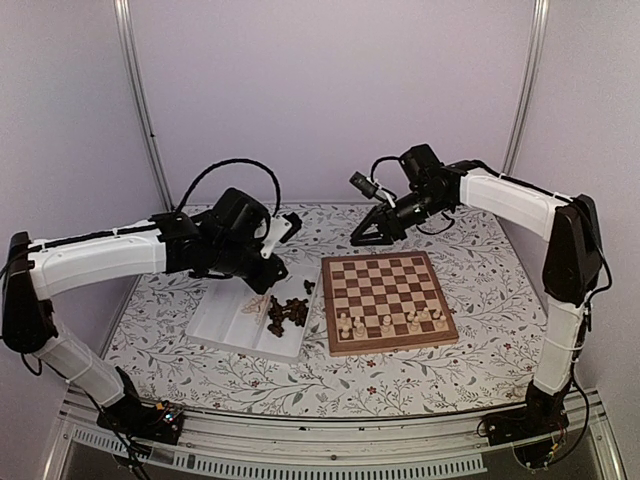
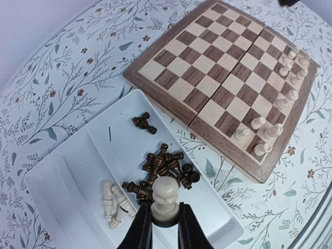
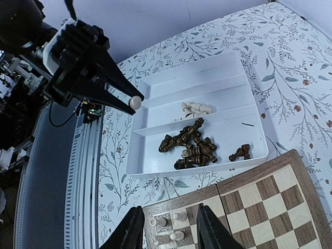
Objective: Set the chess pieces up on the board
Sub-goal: Pick up the chess piece from the storage box, then place the chess piece on the chessboard.
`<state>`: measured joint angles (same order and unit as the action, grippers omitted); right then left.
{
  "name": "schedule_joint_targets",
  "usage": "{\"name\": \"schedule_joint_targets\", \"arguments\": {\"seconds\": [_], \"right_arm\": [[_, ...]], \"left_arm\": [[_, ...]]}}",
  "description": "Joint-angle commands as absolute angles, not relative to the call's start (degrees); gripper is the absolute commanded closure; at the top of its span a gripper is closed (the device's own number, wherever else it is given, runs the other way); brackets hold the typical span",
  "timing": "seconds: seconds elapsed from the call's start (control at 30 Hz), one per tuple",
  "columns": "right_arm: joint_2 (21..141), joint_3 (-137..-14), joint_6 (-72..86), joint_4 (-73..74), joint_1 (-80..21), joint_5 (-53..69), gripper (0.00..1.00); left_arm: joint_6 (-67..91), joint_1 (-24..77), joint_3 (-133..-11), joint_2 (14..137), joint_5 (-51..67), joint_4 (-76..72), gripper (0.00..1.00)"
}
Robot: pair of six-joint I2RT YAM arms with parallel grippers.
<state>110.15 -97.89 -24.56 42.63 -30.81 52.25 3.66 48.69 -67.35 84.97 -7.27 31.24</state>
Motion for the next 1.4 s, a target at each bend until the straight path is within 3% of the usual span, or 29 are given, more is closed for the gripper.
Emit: {"name": "schedule_joint_targets", "arguments": {"seconds": [0.0,0.43,0.9,1.27,1.37], "right_arm": [[116.87,-101.81,-19.4,46.25,-32.05,62.37,0.62],[121.26,-103.36,-16.42,45.38,-37.59,66.41,0.59],[122.87,-104.24,-14.95,44.74,-38.73,64.7,0.63],[122.45,-103.23,-14.98,44.52,-38.7,62.7,0.88],[121.63,-103.01,-15.52,44.46,-38.73,60.23,0.91]], "left_arm": [[0.09,51.28,-65.49,86.66,-3.31,20.47,0.92],[-1.92,54.01,-69.4,93.0,1.51,17.75,0.91],[-1.94,55.27,-71.15,93.86,1.81,18.02,0.91],[-1.6,55.37,-71.52,94.36,-3.51,18.7,0.91],[-1.07,55.37,-71.47,94.71,-6.33,19.15,0.8]]}}
